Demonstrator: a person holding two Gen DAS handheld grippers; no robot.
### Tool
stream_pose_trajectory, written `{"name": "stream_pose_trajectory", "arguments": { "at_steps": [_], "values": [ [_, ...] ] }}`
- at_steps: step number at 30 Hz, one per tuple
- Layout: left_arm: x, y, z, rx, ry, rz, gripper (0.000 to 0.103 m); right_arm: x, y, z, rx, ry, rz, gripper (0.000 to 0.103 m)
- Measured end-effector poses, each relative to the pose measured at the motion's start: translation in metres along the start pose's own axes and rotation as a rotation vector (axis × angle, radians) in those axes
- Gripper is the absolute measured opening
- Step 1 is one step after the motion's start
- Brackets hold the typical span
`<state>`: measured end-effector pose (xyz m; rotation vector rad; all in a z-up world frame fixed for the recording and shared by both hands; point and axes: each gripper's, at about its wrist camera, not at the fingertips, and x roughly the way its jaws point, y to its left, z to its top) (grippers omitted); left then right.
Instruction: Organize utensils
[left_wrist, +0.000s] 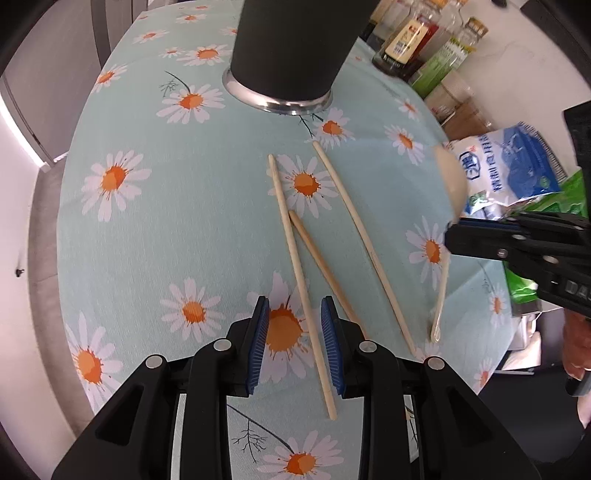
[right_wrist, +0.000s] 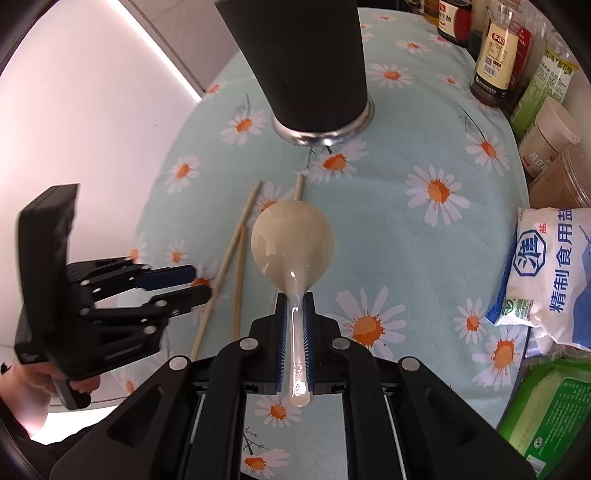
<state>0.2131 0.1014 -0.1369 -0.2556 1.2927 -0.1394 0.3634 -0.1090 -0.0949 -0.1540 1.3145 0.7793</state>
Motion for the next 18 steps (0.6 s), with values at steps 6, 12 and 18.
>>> {"name": "stream_pose_trajectory", "arguments": {
  "at_steps": [6,12,18],
  "values": [
    [0.011,-0.016,0.012,0.009,0.065,0.102,0.028,-0.014,-0.006,0.0,-0.013,-0.05,0.093,0.009],
    [0.02,-0.03,0.021,0.009,0.1,0.223,0.005,-0.024,-0.017,-0.001,-0.02,-0.089,0.177,0.009],
    [0.02,-0.028,0.023,-0.055,0.108,0.249,0.003,-0.038,-0.024,-0.006,-0.046,-0.11,0.233,0.0]
  ]
}}
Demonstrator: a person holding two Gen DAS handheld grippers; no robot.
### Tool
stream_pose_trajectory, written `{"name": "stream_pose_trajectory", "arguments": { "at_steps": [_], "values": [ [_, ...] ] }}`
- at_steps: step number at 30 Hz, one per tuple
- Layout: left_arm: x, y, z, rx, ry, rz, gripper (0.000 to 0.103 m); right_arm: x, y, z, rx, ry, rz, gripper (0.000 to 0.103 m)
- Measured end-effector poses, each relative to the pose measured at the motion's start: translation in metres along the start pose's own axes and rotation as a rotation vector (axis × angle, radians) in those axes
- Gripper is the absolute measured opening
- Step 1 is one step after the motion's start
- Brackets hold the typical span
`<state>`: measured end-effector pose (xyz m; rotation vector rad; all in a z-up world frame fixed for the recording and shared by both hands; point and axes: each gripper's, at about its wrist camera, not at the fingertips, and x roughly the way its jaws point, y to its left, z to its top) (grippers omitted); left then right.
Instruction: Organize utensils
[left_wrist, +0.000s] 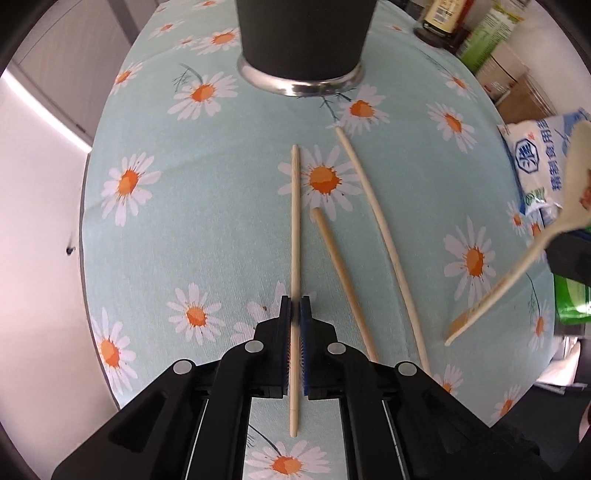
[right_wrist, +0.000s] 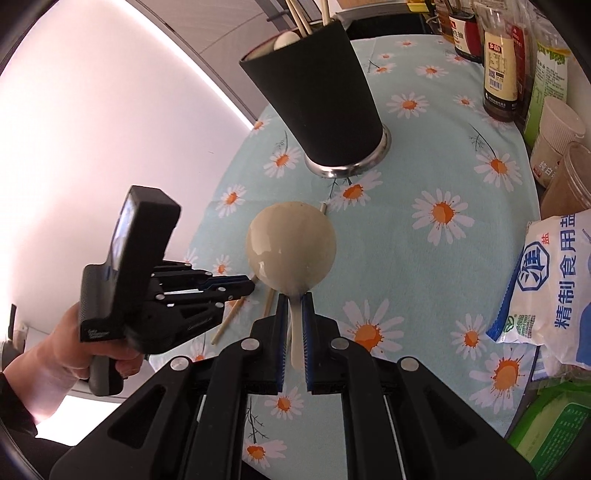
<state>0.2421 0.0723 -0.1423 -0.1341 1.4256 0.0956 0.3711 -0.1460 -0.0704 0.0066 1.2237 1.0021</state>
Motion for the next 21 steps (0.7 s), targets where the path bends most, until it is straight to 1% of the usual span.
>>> {"name": "stream_pose_trajectory", "arguments": {
  "at_steps": [2,6,11,14,17,21],
  "values": [
    [-0.001,0.002,0.0,-0.03,-0.003,0.008,0.003,-0.005,-0.001,0.001,-0.015,-0.008,0.01,0.0],
    [-0.004,0.011,-0.008,-0.113,-0.016,0.0,0.003,-0.008,-0.003,0.002,-0.037,-0.003,0.018,0.0],
    [-0.013,0.02,-0.017,-0.168,-0.046,-0.004,0.003,-0.005,-0.007,0.003,-0.032,0.022,0.049,0.0],
    [-0.018,0.019,-0.019,-0.18,-0.068,-0.002,0.003,-0.004,-0.011,0.002,-0.017,0.036,0.055,0.0],
    [-0.025,0.017,-0.02,-0.183,-0.082,-0.014,0.003,-0.003,-0.016,0.002,-0.002,0.041,0.042,0.0],
    [-0.032,0.015,-0.021,-0.153,-0.113,-0.039,0.003,-0.005,-0.019,0.002,0.032,0.032,0.018,0.0]
  ]
}}
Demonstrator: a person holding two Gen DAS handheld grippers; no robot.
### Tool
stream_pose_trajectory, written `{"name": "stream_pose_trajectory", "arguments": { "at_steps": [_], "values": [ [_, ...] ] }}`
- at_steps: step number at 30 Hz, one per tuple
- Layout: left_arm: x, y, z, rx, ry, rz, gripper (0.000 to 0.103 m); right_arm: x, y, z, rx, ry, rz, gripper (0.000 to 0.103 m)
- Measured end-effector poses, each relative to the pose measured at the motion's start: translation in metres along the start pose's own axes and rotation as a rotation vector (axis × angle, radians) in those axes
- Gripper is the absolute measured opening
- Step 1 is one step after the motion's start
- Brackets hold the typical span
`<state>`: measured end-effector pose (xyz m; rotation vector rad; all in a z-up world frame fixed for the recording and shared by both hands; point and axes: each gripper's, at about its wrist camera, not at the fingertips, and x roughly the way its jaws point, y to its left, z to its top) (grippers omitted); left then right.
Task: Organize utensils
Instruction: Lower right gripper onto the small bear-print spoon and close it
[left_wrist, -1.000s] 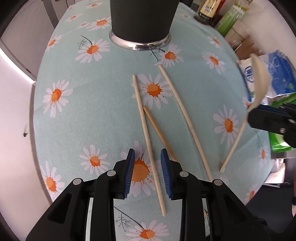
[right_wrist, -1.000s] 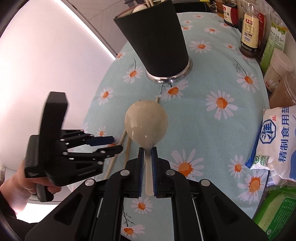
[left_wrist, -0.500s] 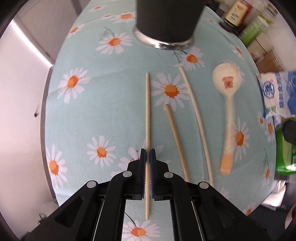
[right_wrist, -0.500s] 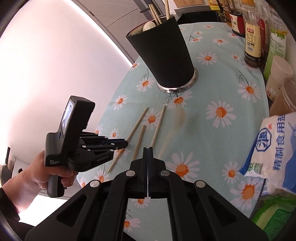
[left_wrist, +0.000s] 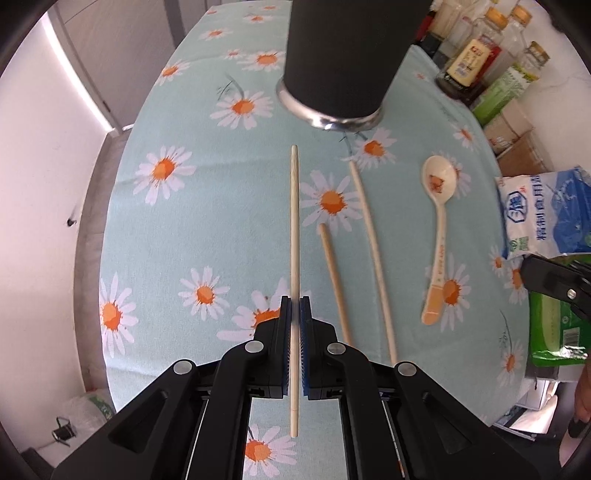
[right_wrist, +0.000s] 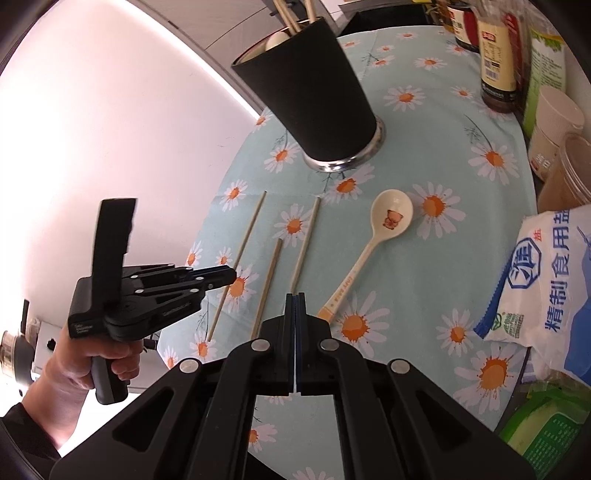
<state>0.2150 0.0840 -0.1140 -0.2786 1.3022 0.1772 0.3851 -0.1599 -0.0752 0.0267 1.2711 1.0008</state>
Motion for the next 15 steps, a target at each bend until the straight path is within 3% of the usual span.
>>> {"name": "stream_pose_trajectory", "arguments": {
  "at_steps": [5,9,13,15],
  "values": [
    [-0.008,0.002,0.006,0.048,-0.027,-0.059,0.003,-0.001,-0.009,-0.002,0.112,-0.02,-0.017,0.0],
    [-0.01,0.006,0.012,0.068,-0.042,-0.131,0.003,0.001,-0.031,-0.002,0.285,-0.022,0.014,0.001],
    [-0.014,0.016,0.013,0.09,-0.047,-0.181,0.003,0.01,-0.056,0.002,0.439,-0.025,0.057,0.02],
    [-0.017,0.022,0.01,0.104,-0.049,-0.21,0.003,0.02,-0.064,0.005,0.471,-0.015,0.068,0.023]
  ]
}}
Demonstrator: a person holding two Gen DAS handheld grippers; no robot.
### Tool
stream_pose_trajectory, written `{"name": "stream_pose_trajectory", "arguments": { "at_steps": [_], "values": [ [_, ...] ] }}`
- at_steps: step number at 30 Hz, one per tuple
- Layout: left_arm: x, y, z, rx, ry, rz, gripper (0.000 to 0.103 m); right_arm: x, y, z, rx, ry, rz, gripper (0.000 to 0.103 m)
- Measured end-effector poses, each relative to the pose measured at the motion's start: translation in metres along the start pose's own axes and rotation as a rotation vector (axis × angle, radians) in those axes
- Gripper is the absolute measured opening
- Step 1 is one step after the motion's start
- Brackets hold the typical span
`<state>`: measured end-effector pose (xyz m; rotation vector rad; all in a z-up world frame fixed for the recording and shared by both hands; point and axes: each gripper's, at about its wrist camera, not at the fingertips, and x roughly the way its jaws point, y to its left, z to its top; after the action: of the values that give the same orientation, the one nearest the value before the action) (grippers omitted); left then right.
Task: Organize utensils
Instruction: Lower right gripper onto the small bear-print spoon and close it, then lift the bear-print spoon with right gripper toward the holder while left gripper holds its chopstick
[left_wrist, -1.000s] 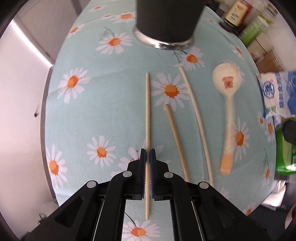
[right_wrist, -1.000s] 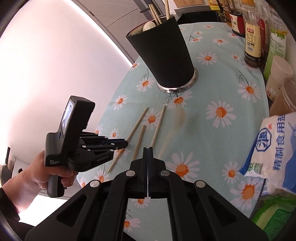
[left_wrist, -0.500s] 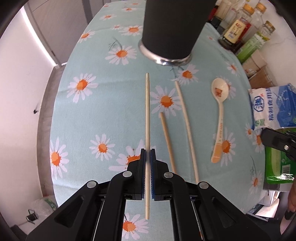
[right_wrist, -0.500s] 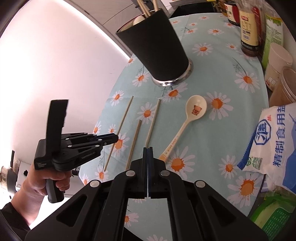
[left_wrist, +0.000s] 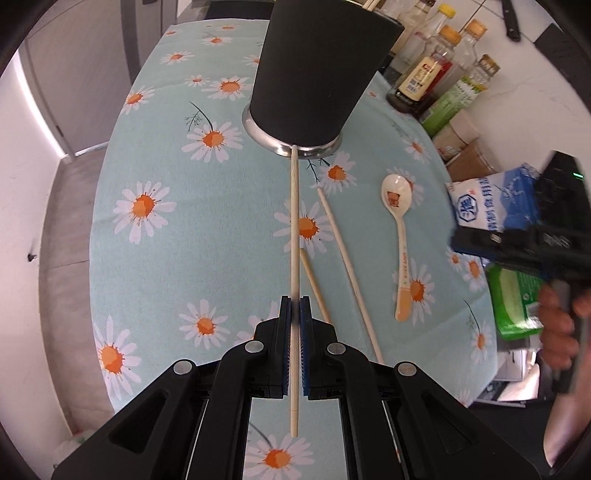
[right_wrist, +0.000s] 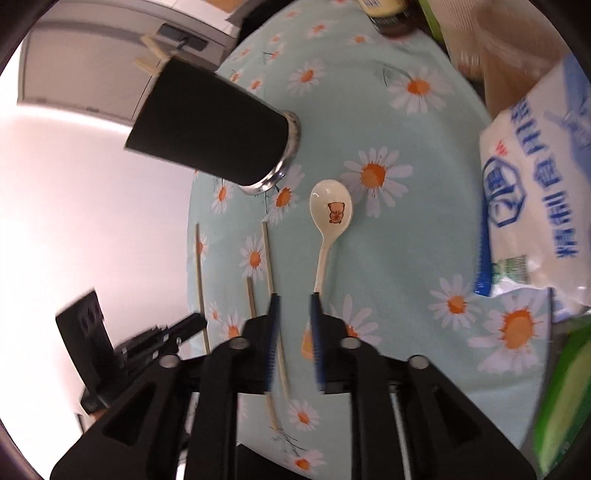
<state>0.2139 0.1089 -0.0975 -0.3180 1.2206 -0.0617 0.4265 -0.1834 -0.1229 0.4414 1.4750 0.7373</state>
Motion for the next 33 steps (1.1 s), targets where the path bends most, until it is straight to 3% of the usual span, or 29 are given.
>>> {"name": "stream_pose_trajectory", "arguments": {
  "at_steps": [5,8,15,18,33],
  "values": [
    [-0.007,0.014,-0.003,0.025,-0.01,-0.027,0.003,0.027,-0.017,0.01,0.06,0.018,-0.023,0.023],
    [-0.012,0.024,-0.004,0.03,-0.017,-0.037,0.003,0.034,-0.013,0.017,-0.003,-0.002,-0.078,0.023],
    [-0.016,0.038,-0.003,0.037,-0.018,-0.054,0.003,0.047,-0.011,0.025,-0.005,0.034,-0.004,0.023],
    [-0.017,0.041,-0.001,0.041,-0.022,-0.06,0.003,0.049,-0.009,0.025,-0.028,0.037,-0.034,0.01],
    [-0.027,0.046,0.011,0.054,-0.077,-0.094,0.003,0.033,0.025,0.015,-0.078,-0.024,-0.004,0.005]
  ]
}}
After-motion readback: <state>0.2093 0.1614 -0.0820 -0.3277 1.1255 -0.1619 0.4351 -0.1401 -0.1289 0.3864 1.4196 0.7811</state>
